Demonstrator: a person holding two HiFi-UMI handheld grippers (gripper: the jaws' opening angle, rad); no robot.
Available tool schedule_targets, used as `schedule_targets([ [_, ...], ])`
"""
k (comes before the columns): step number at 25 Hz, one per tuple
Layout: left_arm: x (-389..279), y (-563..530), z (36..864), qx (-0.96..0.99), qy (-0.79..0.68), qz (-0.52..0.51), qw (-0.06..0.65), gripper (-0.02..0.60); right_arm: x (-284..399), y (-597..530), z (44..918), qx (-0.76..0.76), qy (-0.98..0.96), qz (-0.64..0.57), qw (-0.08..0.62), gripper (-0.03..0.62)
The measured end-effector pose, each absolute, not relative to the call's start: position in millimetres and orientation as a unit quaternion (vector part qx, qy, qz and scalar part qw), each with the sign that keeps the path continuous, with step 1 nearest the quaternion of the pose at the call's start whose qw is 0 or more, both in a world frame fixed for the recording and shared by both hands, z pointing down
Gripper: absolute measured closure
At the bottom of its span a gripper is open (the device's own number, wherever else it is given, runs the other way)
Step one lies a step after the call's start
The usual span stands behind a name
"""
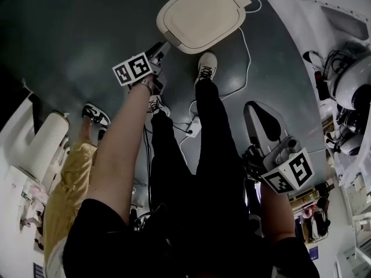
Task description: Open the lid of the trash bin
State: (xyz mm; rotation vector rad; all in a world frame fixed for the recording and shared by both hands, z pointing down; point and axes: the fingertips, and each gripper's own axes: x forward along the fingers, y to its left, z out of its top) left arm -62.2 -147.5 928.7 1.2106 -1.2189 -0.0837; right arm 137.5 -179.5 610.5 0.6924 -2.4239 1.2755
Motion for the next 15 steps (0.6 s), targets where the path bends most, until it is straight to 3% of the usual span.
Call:
schedule_targets([
  [15,-66,-148,951,0.528,-0.539,-0.010,0.656,0.388,142,-177,632,0.245,-0.835,0.466,0.162,0.586],
])
